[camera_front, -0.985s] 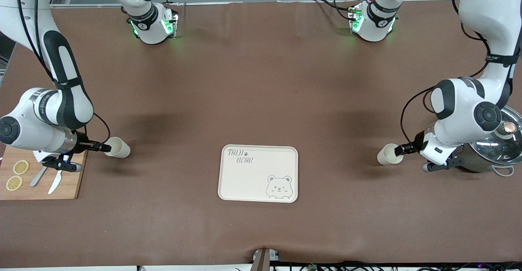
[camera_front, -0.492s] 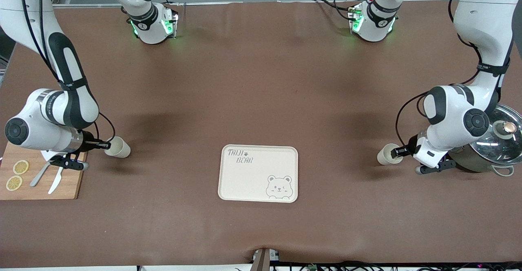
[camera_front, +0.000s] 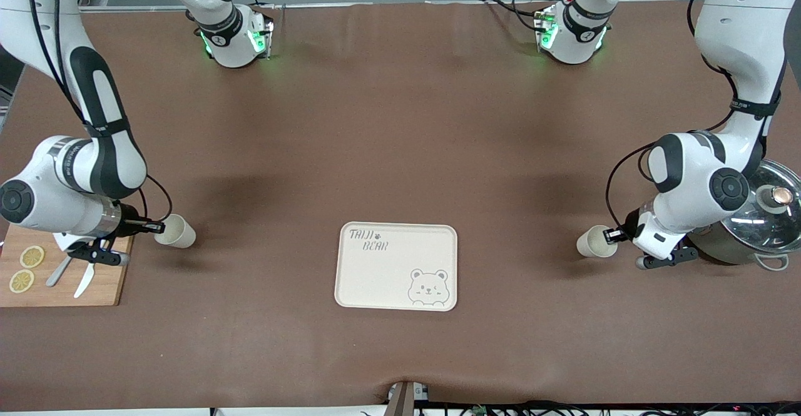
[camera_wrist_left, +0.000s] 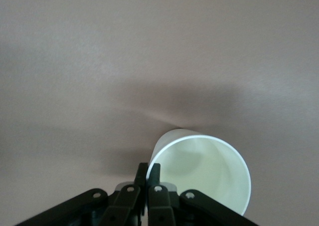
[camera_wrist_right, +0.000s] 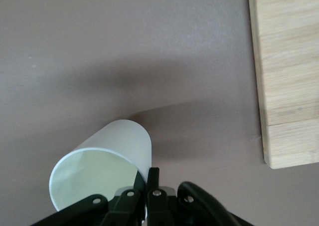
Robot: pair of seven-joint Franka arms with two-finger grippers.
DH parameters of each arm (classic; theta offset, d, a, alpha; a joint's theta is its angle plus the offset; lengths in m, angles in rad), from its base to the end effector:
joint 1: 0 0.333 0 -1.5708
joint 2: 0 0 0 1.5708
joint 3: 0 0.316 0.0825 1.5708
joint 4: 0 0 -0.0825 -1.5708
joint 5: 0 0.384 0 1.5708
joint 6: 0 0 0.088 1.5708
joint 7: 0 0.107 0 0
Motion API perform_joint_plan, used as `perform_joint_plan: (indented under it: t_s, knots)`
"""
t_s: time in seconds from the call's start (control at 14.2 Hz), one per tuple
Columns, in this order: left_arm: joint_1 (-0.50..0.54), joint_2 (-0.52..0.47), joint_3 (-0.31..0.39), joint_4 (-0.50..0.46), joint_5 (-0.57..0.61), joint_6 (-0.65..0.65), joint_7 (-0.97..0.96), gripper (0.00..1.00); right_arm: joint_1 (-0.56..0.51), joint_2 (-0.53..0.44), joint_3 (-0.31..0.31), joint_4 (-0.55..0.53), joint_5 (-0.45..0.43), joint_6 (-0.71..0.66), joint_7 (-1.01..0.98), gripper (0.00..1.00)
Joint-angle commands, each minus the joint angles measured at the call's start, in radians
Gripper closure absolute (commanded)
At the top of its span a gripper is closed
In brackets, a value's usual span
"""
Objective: Place white IKEA cup upright on tray with both arms
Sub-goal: 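Lift the cups and carry both toward the white tray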
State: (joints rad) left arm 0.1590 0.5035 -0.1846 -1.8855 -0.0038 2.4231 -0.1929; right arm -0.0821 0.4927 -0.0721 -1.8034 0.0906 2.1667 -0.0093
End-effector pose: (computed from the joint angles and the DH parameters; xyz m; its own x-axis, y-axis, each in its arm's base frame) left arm 0.6396 -0.0096 0.2471 0.9807 0.1942 0.0226 0.1912 -0.9767 0.0973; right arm 0.6313 -0.0914 0.2627 0.9736 -0.1892 -0.1276 -0.1951 -0.9802 -0.0350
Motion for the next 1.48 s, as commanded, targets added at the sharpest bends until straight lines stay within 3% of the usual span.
perform_joint_plan:
  t_s: [0.0,0.21,0.35,0.49,0.98,1.41]
  knots:
    - [-0.003,-0.029,-0.022,0.011,0.027,-0.002,-0.016,1.00,0.025,-0.052,0.023,0.047,0.011,-0.077,0.098,1.00]
    - [-0.009,-0.043,-0.047,0.035,0.027,-0.009,-0.016,1.00,0.096,-0.045,0.035,0.150,0.026,-0.151,0.279,1.00]
    - [-0.038,-0.045,-0.053,0.061,0.027,-0.033,-0.019,1.00,0.168,-0.043,0.032,0.159,0.113,-0.145,0.418,1.00]
    - [-0.073,-0.045,-0.055,0.109,0.027,-0.082,-0.043,1.00,0.237,-0.033,0.032,0.159,0.138,-0.127,0.573,1.00]
    - [-0.240,-0.028,-0.053,0.183,0.025,-0.102,-0.284,1.00,0.455,0.065,0.032,0.162,0.138,0.122,1.128,1.00]
    - [-0.377,0.062,-0.047,0.295,0.027,-0.102,-0.485,1.00,0.568,0.148,0.034,0.190,0.140,0.232,1.348,1.00]
